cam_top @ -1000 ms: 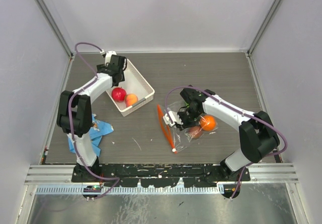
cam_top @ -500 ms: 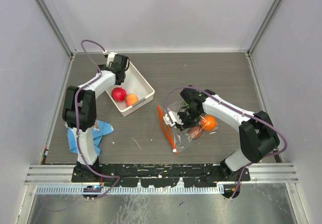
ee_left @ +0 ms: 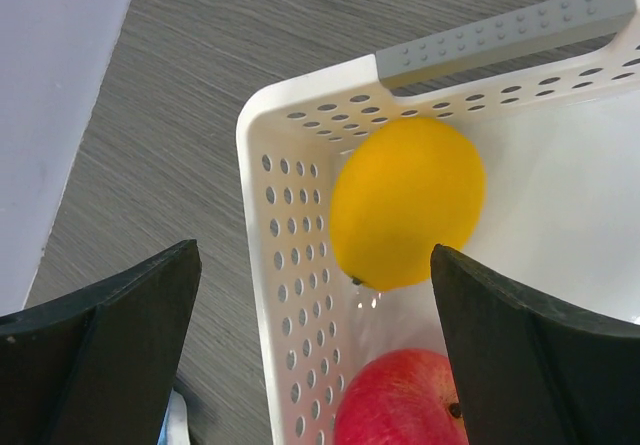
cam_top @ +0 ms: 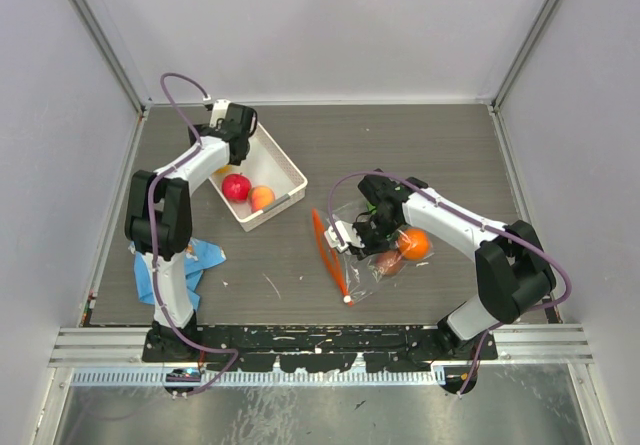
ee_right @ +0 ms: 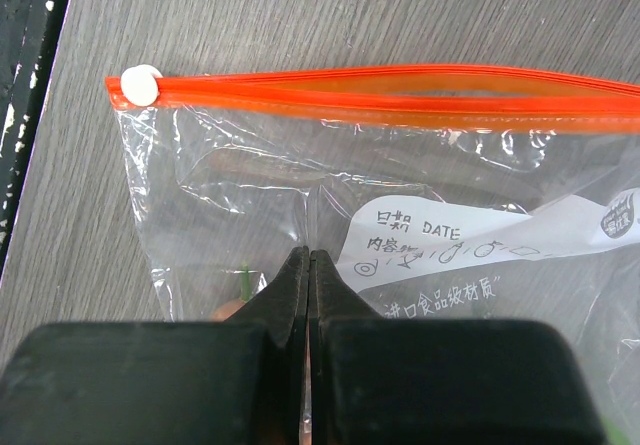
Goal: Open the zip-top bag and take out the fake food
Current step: Pick up the fake fruit from the zipper food storage bag.
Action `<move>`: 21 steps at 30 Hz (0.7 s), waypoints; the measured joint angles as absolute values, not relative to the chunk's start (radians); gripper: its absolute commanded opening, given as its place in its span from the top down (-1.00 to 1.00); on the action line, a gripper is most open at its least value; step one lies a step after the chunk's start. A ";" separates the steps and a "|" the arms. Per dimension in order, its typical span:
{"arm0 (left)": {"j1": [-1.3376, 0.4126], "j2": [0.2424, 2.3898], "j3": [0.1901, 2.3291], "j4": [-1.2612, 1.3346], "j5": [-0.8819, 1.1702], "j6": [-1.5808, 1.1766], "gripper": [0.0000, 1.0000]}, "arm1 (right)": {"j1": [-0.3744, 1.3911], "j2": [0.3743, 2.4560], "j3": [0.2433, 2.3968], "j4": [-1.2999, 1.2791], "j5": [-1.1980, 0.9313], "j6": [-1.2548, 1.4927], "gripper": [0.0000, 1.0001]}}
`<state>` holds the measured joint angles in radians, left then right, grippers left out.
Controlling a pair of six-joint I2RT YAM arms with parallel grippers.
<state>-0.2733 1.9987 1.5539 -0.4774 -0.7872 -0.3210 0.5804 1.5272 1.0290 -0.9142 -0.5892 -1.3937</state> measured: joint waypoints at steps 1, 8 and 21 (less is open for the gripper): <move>-0.273 1.998 1.554 -0.481 -0.788 -0.323 -0.96 | 0.580 1.527 1.029 -0.914 -0.589 -1.394 0.98; -0.273 1.932 1.513 -0.495 -0.743 -0.357 -0.96 | 0.580 1.527 1.029 -0.915 -0.590 -1.394 0.98; -0.273 1.540 1.177 -0.427 -0.424 -0.459 -0.96 | 0.580 1.527 1.031 -0.917 -0.597 -1.394 0.98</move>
<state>-0.2733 1.5402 1.1767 -0.4271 -0.4244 -0.4591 0.5804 1.5272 1.0309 -0.9169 -0.5968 -1.3941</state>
